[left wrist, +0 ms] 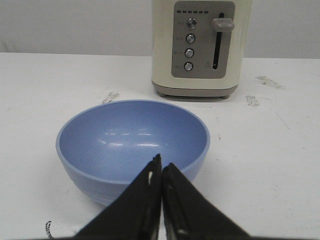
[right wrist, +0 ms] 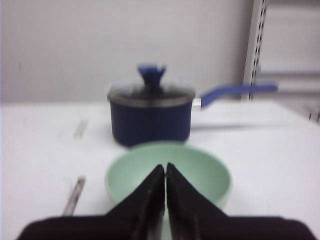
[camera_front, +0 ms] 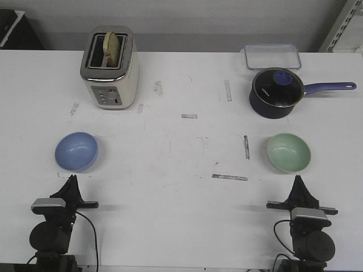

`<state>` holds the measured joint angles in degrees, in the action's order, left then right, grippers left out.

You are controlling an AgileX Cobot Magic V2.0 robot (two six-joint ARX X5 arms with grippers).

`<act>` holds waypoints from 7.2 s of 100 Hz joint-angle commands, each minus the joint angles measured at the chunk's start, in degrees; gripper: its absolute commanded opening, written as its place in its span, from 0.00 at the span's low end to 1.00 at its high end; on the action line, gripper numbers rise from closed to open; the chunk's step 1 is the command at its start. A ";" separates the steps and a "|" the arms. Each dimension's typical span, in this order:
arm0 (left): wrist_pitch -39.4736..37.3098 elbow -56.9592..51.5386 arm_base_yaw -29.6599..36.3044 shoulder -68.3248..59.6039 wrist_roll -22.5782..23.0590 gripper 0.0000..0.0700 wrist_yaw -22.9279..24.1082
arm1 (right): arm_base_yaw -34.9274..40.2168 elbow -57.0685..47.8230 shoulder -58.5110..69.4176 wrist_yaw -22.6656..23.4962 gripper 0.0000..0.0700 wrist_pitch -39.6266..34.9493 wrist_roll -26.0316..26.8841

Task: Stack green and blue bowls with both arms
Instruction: 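Reach the right gripper to the pale green bowl and grip its rim, then carry the green bowl toward the table center and set it down, then release the green bowl and retract the right gripper to rest, then reach the left gripper to the light blue bowl and grip its rim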

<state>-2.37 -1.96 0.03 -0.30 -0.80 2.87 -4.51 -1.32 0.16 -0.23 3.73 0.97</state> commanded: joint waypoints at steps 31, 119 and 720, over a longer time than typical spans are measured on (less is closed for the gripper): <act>-0.68 1.18 -0.02 0.11 0.11 0.00 -0.02 | -0.07 -29.73 14.73 0.28 0.00 -8.20 1.16; -0.66 1.18 -0.02 0.11 0.09 0.00 -0.02 | -12.13 -62.10 75.54 1.95 0.81 -48.83 -2.95; 54.69 -77.22 -18.71 -98.55 -12.39 0.15 -9.35 | 11.04 -29.55 25.44 4.85 0.00 -32.96 -2.73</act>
<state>51.75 -78.46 -18.48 -97.62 -12.91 -6.31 6.42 -30.39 25.30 4.51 -29.69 -2.31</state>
